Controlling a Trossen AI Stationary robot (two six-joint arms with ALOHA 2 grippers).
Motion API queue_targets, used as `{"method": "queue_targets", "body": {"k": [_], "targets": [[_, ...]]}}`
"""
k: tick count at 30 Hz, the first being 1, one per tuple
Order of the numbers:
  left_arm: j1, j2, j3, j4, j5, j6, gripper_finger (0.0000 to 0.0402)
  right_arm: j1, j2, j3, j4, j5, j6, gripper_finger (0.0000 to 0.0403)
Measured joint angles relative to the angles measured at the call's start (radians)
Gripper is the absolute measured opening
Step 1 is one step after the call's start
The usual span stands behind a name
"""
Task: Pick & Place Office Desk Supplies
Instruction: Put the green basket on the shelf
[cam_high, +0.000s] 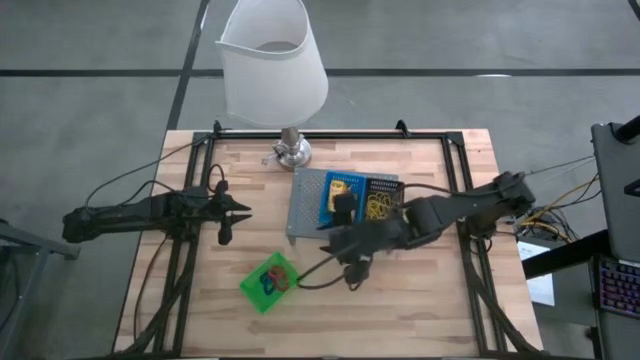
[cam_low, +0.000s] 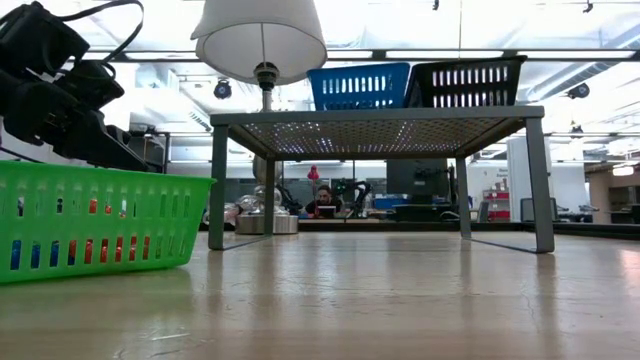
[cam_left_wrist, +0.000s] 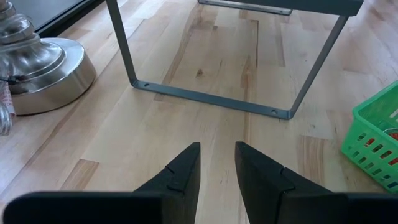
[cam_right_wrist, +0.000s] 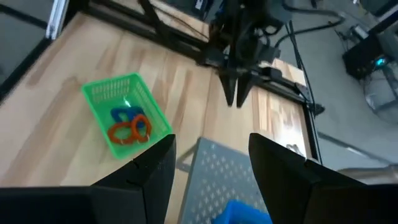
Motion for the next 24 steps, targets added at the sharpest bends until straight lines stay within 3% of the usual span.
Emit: {"method": "queue_targets", "body": {"k": [9, 15, 19, 24], "targets": [[0.0, 0.007, 0.0, 0.0, 0.0, 0.0, 0.0106, 0.033, -0.379, -0.418, 0.164, 0.015, 0.065, 0.0201], [0.0, 0.007, 0.0, 0.0, 0.0, 0.0, 0.0106, 0.063, -0.671, -0.725, 0.416, 0.005, -0.104, 0.0201], [0.0, 0.007, 0.0, 0.0, 0.0, 0.0, 0.0106, 0.006, -0.842, -0.917, 0.573, -0.095, -0.174, 0.0201], [0.0, 0.007, 0.0, 0.0, 0.0, 0.0, 0.0106, -0.128, -1.028, -1.069, 0.57, -0.261, -0.194, 0.0201]]}}
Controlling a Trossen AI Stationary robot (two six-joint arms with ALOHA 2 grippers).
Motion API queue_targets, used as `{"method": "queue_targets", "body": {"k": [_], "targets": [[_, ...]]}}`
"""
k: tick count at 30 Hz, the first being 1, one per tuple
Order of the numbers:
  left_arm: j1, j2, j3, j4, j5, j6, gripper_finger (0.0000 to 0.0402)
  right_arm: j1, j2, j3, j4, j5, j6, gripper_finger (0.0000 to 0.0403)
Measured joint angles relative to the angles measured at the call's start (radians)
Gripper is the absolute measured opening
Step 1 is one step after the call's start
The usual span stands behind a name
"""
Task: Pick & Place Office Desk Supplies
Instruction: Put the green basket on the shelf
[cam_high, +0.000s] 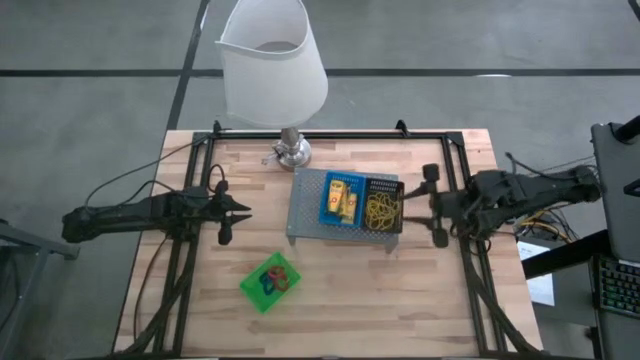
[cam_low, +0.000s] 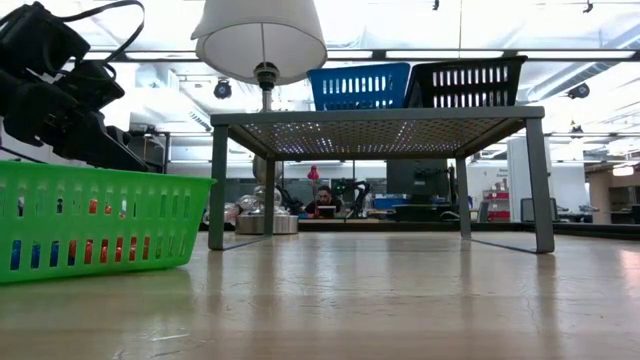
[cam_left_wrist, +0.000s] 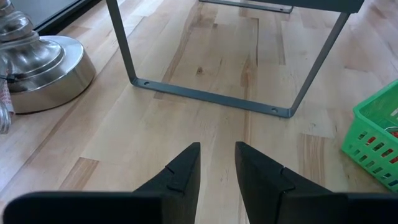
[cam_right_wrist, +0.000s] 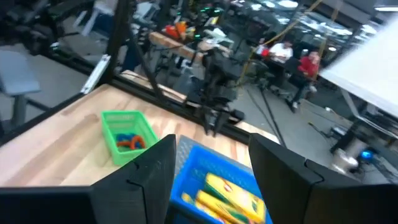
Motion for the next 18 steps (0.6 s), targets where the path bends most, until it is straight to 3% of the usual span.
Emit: {"method": "queue_targets", "body": {"k": [5, 13, 18], "targets": [[0.0, 0.0, 0.0, 0.0, 0.0, 0.0, 0.0106, -0.078, -0.154, -0.113, -0.007, -0.049, 0.031, 0.0201], [0.0, 0.0, 0.0, 0.0, 0.0, 0.0, 0.0106, -0.079, -0.307, -0.298, 0.074, -0.023, 0.175, 0.0201], [0.0, 0.0, 0.0, 0.0, 0.0, 0.0, 0.0106, -0.078, -0.4, -0.359, 0.034, 0.002, 0.198, 0.0201]]}}
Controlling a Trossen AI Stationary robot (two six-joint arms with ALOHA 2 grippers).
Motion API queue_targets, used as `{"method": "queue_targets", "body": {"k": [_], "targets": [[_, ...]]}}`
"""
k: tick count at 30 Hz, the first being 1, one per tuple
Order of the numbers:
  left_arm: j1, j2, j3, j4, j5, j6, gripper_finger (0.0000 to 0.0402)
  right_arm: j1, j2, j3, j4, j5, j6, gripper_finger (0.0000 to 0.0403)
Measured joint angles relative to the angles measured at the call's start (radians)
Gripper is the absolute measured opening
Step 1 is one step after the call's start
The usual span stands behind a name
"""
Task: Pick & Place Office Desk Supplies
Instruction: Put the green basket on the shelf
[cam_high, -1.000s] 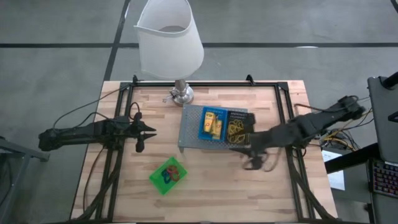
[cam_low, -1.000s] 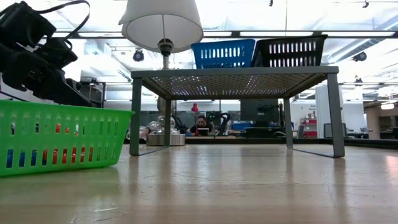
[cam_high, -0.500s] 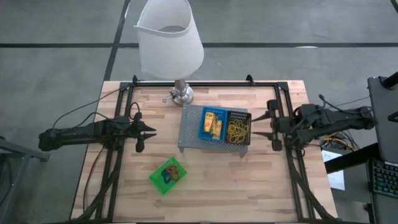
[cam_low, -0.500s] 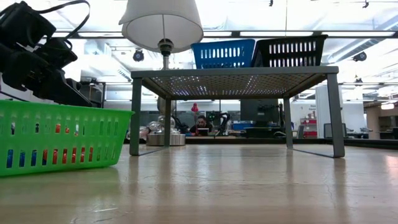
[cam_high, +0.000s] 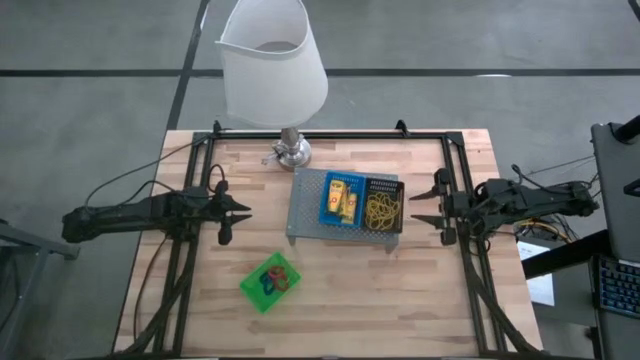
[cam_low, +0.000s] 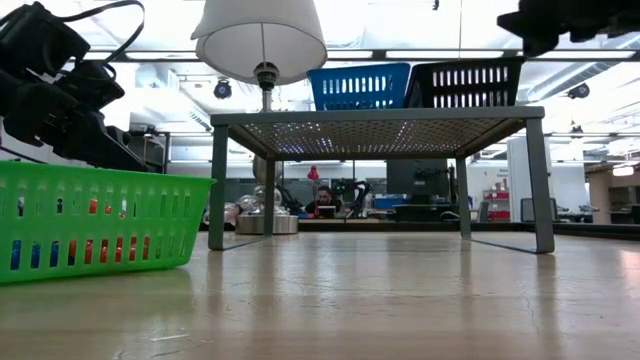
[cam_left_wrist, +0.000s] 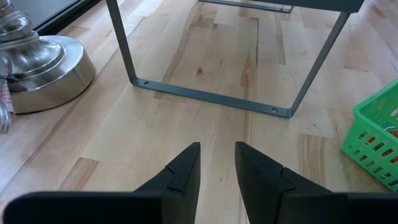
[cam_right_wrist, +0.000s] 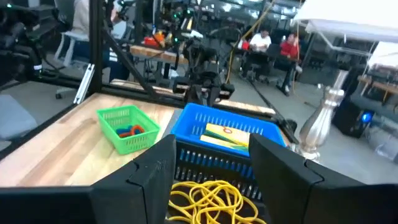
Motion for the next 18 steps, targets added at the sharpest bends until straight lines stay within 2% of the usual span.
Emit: {"method": "queue_targets", "body": {"k": [5, 10, 18], "targets": [[0.0, 0.0, 0.0, 0.0, 0.0, 0.0, 0.0106, 0.0, -0.137, -0.067, 0.009, -0.03, -0.018, 0.0201], [0.0, 0.0, 0.0, 0.0, 0.0, 0.0, 0.0106, 0.0, -0.29, -0.157, 0.006, -0.034, 0.039, 0.0201], [0.0, 0.009, 0.0, 0.0, 0.0, 0.0, 0.0106, 0.003, -0.29, -0.218, 0.048, -0.061, 0.088, 0.0201]]}}
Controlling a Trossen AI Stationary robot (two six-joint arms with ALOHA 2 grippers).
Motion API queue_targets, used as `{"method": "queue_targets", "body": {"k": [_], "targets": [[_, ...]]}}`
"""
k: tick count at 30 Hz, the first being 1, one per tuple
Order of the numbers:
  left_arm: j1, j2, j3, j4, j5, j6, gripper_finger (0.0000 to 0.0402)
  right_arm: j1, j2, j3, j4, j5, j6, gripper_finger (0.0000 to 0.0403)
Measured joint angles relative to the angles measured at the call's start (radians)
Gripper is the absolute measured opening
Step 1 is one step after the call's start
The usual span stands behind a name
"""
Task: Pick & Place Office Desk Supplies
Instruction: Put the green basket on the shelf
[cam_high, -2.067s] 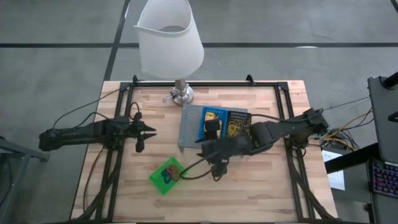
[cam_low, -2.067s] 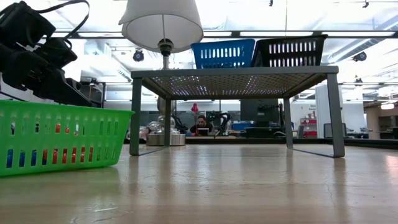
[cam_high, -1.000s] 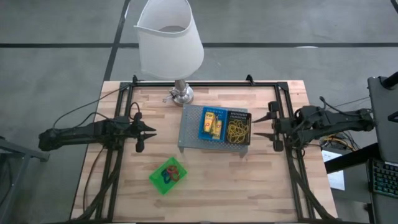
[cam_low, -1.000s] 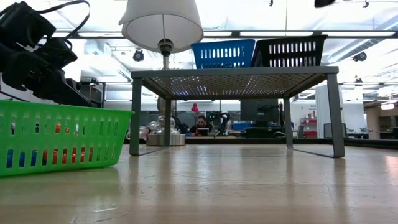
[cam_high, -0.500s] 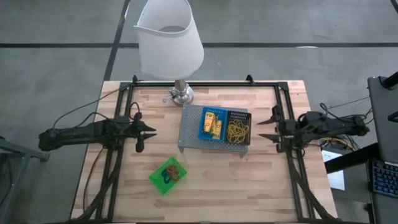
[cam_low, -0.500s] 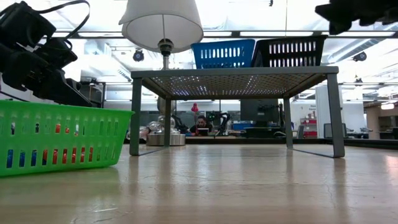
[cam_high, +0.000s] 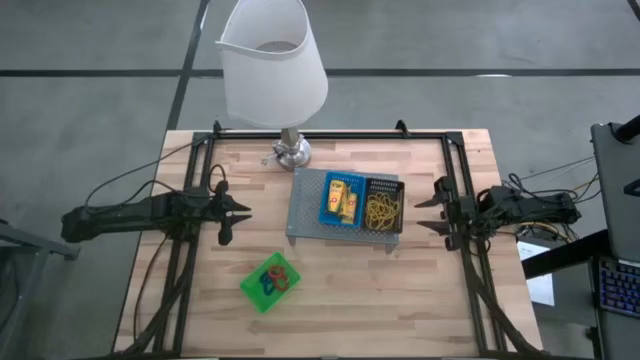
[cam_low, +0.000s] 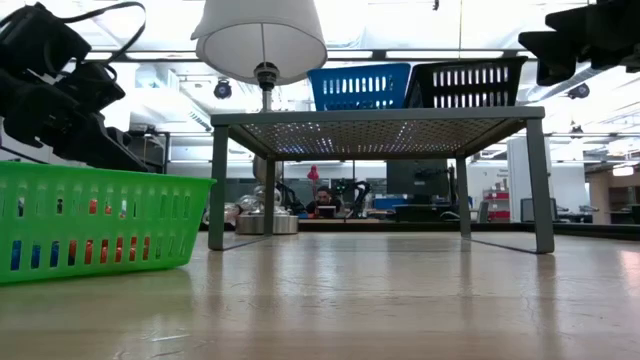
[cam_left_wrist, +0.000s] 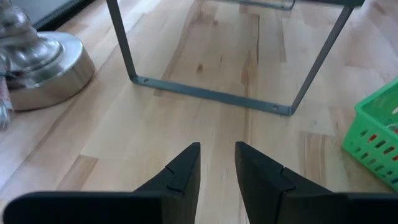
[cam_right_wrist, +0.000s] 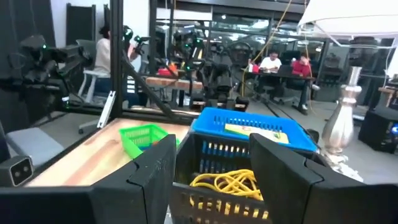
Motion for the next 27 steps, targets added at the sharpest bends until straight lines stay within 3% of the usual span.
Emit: {"method": "queue_targets", "body": {"k": [8, 19, 27], "targets": [[0.0, 0.003, 0.0, 0.0, 0.0, 0.0, 0.0106, 0.0, -0.013, -0.089, 0.088, -0.072, -0.022, 0.0201], [0.0, 0.003, 0.0, 0.0, 0.0, 0.0, 0.0106, -0.001, -0.006, -0.152, 0.096, -0.039, 0.09, 0.0201], [0.0, 0.003, 0.0, 0.0, 0.0, 0.0, 0.0106, -0.001, -0.012, -0.147, 0.115, -0.041, -0.14, 0.0201]]}}
